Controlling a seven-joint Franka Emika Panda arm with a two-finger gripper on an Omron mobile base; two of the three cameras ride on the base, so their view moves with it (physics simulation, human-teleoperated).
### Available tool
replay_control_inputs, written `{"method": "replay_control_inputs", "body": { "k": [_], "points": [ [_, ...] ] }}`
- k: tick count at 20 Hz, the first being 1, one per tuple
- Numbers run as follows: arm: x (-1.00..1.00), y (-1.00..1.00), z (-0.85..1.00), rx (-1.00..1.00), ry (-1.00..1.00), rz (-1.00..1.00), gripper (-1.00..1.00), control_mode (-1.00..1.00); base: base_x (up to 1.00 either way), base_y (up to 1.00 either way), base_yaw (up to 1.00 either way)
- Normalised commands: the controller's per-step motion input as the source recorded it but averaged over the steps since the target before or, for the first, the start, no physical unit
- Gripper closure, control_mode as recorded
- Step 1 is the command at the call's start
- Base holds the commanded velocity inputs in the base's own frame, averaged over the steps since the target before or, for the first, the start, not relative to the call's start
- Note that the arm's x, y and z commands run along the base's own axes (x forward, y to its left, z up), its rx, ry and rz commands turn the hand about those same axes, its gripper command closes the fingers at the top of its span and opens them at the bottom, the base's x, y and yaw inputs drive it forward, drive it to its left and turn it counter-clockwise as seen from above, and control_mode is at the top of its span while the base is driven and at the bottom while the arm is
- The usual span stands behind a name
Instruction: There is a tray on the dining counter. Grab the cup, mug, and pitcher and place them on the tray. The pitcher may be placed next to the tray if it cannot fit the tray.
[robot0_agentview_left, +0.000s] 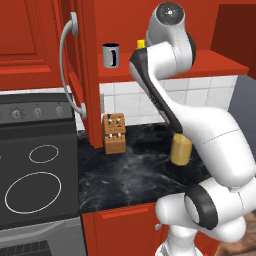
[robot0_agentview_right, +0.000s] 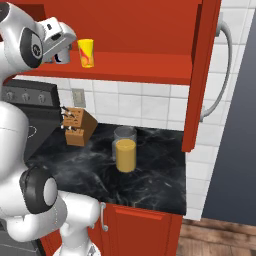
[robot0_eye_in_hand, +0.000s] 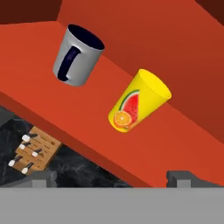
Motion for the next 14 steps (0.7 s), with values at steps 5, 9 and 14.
{"method": "replay_control_inputs", "body": {
  "k": [5, 9, 14],
  "points": [
    [0.12, 0.12, 0.01, -0.17, -0.04, 0.00, -1.00, -1.00, 0.00, 0.00, 0.00],
    [0.09, 0.02, 0.00, -0.15, -0.02, 0.00, -1.00, -1.00, 0.00, 0.00, 0.00],
    [0.11, 0.00, 0.00, -0.13, 0.00, 0.00, -1.00, -1.00, 0.00, 0.00, 0.00]
  ]
}}
